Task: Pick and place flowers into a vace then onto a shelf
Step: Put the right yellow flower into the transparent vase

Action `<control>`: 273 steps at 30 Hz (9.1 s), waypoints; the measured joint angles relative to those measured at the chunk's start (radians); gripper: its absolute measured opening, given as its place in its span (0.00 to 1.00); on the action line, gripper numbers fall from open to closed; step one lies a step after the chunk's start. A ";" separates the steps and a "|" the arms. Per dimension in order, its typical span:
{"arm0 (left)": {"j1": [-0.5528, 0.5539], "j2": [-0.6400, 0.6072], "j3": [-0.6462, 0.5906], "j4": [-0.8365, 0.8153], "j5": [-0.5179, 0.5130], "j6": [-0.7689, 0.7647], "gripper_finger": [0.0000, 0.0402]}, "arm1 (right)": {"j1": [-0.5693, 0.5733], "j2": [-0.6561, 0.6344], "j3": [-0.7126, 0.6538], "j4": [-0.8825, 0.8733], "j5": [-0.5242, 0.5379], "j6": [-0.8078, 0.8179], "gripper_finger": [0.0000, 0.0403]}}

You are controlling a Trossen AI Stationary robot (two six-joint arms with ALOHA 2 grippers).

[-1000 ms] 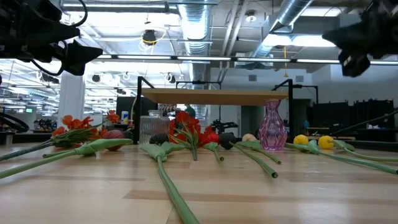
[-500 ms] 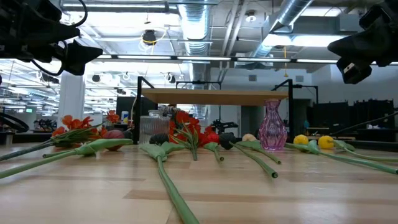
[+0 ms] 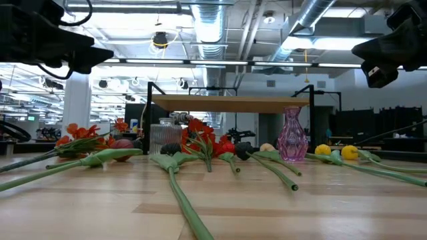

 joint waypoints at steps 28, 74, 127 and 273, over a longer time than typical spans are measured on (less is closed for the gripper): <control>0.000 0.000 0.000 0.015 0.000 -0.179 0.77 | 0.000 0.013 0.000 -0.001 -0.001 0.047 0.00; -0.217 0.121 0.000 0.321 0.020 -0.228 0.77 | 0.027 0.783 0.059 0.473 -0.078 0.184 0.00; -0.312 0.516 0.265 0.480 0.061 0.104 0.77 | 0.075 1.250 0.565 -0.155 0.041 0.606 0.00; -0.312 0.515 0.264 0.485 0.103 0.124 0.77 | -0.011 1.447 0.705 -1.190 -0.083 1.588 0.00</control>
